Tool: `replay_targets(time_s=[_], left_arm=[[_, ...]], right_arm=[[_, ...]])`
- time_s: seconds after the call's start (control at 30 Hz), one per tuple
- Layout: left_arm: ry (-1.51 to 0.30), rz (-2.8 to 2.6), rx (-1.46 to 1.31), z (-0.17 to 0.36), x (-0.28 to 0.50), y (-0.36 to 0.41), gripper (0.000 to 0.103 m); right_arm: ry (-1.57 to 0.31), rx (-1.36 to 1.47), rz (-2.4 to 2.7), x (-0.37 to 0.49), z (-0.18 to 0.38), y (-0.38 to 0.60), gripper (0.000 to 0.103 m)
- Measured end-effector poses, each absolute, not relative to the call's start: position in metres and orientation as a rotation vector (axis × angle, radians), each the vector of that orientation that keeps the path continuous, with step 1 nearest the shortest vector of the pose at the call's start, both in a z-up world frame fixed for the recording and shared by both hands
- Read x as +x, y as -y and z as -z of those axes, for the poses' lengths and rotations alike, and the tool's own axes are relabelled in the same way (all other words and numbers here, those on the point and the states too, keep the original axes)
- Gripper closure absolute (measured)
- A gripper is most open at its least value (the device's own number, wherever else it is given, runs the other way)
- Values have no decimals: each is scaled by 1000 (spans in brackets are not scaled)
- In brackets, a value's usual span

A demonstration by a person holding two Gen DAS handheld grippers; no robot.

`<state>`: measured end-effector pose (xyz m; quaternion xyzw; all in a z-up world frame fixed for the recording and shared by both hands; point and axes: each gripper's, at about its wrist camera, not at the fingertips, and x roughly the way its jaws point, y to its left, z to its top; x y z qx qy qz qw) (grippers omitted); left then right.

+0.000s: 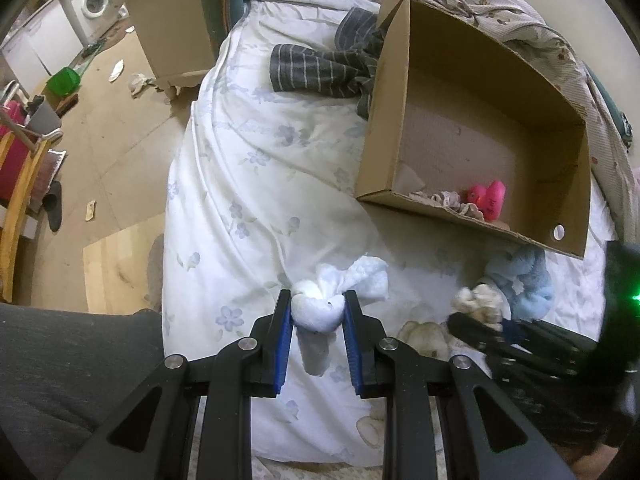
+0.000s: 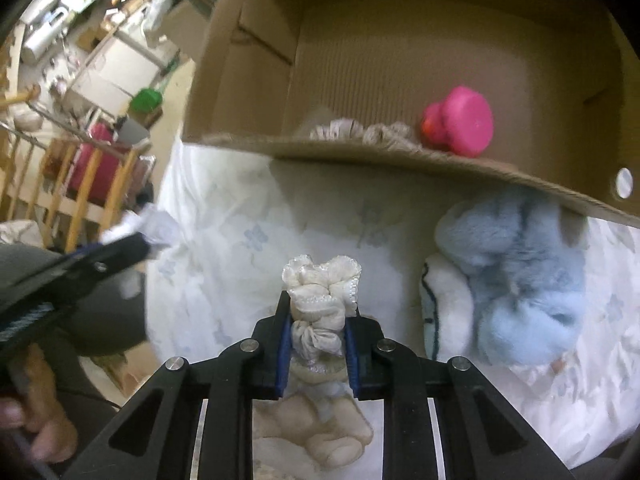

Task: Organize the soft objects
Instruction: 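Hold the white cloth in the left gripper while the right grasps the cream ruffled scrunchie, then carry the white cloth with the left gripper while the right carries the scrunchie over the box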

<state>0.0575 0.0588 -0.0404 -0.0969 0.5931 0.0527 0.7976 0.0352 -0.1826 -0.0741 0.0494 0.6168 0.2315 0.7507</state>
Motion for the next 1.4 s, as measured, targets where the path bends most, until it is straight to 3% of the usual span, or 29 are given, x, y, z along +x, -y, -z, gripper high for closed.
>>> replay_targets(time_s=[0.5, 1.0, 1.4], left_arm=[[-1216, -119, -154, 24, 48, -53, 81], [-1079, 7, -129, -42, 78, -25, 81], [-1028, 66, -48, -53, 150, 1, 81]], right_arm=[[-1161, 236, -497, 24, 3, 230, 79], [-999, 307, -475, 44, -63, 288, 79], [-985, 390, -434, 97, -52, 311, 79]])
